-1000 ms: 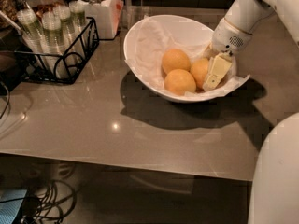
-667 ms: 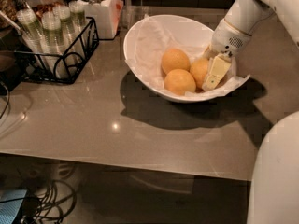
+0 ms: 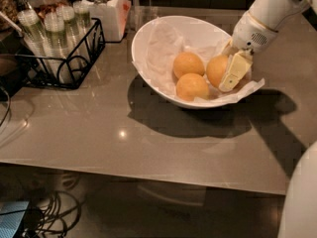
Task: Pick orange from white bowl
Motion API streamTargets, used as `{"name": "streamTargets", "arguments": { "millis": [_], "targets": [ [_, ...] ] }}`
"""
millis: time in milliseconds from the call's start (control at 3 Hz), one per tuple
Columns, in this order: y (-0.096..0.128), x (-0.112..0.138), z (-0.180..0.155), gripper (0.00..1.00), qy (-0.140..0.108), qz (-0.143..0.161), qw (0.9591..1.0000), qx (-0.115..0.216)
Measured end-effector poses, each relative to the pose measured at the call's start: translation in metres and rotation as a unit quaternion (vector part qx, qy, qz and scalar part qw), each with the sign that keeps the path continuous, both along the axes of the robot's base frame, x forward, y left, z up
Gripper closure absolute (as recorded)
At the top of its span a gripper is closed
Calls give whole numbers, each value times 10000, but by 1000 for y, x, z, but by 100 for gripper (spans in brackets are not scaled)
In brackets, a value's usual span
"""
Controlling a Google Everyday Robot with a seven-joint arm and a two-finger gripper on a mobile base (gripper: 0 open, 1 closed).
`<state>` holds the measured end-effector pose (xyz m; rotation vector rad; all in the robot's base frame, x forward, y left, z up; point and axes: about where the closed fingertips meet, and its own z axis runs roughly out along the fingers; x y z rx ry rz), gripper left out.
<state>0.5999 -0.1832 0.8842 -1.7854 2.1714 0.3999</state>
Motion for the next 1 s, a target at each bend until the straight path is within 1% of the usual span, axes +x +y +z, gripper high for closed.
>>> {"name": "streamTargets", "arguments": {
  "millis": [333,667,1000],
  "targets": [
    [-5,-5,25,100,-282,-239,9992,158],
    [-9,-10,43,100,-481,-415,9968,477],
    [-9,-10,43,100,-482,-416,9968,477]
  ]
}}
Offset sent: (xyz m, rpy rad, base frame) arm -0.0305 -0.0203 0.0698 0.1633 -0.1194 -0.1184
